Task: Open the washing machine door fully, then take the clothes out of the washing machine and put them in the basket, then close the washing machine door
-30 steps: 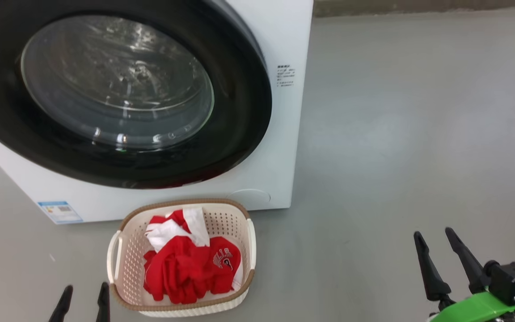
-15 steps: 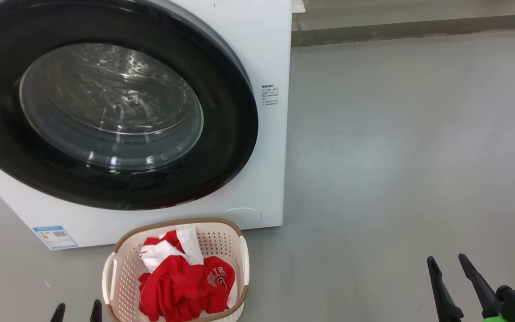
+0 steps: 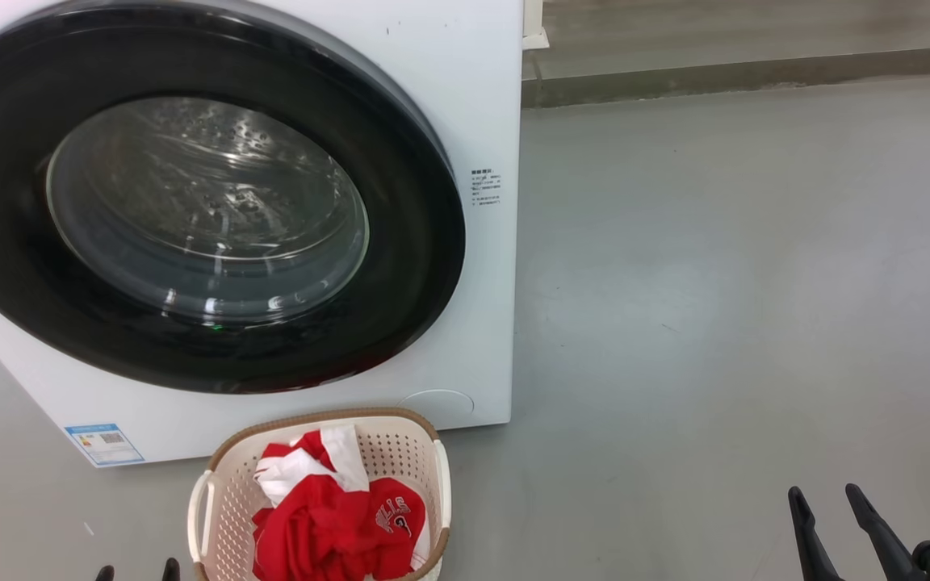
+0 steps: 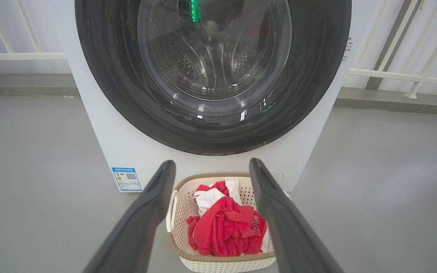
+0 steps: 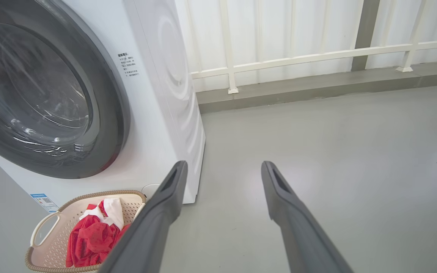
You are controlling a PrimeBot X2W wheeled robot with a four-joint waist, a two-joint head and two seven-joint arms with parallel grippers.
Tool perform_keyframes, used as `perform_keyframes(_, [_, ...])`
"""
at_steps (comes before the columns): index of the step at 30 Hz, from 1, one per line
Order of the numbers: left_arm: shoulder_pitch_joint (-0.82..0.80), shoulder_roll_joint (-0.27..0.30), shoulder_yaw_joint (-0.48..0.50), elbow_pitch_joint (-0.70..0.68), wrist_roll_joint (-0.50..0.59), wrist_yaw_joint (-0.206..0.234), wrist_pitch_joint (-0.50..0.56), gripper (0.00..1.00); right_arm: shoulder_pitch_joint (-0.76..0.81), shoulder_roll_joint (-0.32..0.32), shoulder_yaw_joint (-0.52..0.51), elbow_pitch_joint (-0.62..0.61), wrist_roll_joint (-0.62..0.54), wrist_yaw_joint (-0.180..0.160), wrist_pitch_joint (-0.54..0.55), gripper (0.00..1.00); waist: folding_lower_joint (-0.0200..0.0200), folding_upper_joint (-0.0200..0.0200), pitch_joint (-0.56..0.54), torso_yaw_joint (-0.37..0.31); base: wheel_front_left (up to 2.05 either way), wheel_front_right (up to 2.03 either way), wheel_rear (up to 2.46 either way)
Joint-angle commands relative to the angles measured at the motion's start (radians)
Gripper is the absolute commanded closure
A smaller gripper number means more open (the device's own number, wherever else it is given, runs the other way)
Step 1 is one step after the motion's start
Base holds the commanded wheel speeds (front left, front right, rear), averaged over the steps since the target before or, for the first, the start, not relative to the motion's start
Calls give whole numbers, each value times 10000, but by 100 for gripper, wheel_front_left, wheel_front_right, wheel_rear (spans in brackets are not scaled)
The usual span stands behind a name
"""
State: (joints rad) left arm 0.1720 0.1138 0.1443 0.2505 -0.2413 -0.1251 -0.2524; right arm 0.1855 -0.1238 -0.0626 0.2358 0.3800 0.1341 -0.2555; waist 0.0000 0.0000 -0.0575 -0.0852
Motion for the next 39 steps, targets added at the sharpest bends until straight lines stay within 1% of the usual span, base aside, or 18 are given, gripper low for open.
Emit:
perform_keyframes(1, [-109, 123, 381, -192, 82, -56, -93, 0, -131, -197, 125, -272, 96, -34, -63, 0, 0, 0, -4, 5, 0, 0, 0])
perform_keyframes(14, [-150, 137, 289, -200, 61, -56, -93, 0, -154, -174, 126, -284, 91, -34, -63, 0, 0, 0, 4, 31, 0, 0, 0])
perform_keyframes(15, [120, -2, -38, -2, 13, 0, 0, 100, 0, 25, -69, -48, 0, 0, 0, 100, 0, 0, 4, 31, 0, 0, 0])
perform_keyframes(23, [135, -520, -213, 896, -7, 13, 70, 100, 0, 460, 128, 923, 6, 4, 10, 100, 0, 0, 6, 32, 0, 0, 0])
perform_keyframes(26, [53, -522, -191, 889, -328, 12, 175, 100, -82, 467, 117, 917, 301, 3, 97, 100, 3, 0, 16, 48, 0, 0, 0])
perform_keyframes(30, [-29, -526, -197, 842, -769, 9, 292, 100, -160, 474, 93, 871, 697, 2, 215, 100, 23, 0, 14, 78, 0, 0, 0])
perform_keyframes(34, [-118, -530, -209, 813, -1203, 7, 397, 100, -249, 482, 75, 846, 1087, 0, 331, 100, 2, 0, 52, 105, 0, 0, 0])
perform_keyframes(39, [-239, -534, -218, 774, -1747, 5, 534, 100, -372, 492, 50, 814, 1577, -1, 476, 100, 0, 0, 82, 137, 0, 0, 0])
